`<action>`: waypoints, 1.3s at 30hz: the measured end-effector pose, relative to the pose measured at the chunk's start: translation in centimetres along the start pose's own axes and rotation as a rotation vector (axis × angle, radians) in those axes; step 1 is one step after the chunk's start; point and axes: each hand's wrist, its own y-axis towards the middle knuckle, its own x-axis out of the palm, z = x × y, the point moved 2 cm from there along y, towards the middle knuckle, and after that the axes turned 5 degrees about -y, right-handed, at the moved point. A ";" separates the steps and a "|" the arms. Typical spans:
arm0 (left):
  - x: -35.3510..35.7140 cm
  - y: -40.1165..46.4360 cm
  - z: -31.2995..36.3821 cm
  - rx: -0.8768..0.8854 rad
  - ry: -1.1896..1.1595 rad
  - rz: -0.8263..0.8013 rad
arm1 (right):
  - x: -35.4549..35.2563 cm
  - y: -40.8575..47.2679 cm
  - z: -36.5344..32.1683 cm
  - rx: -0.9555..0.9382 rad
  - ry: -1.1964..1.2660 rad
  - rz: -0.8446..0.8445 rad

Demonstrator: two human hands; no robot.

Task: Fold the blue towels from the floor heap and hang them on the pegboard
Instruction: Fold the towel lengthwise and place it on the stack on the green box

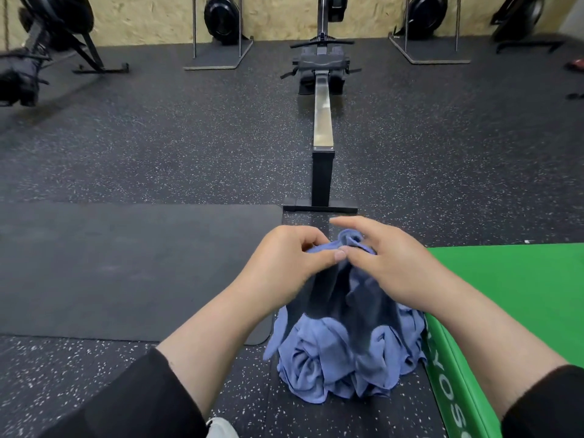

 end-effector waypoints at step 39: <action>1.6 -0.1 -0.5 -0.159 -0.500 0.213 | 1.1 -0.3 -1.3 0.214 0.491 0.090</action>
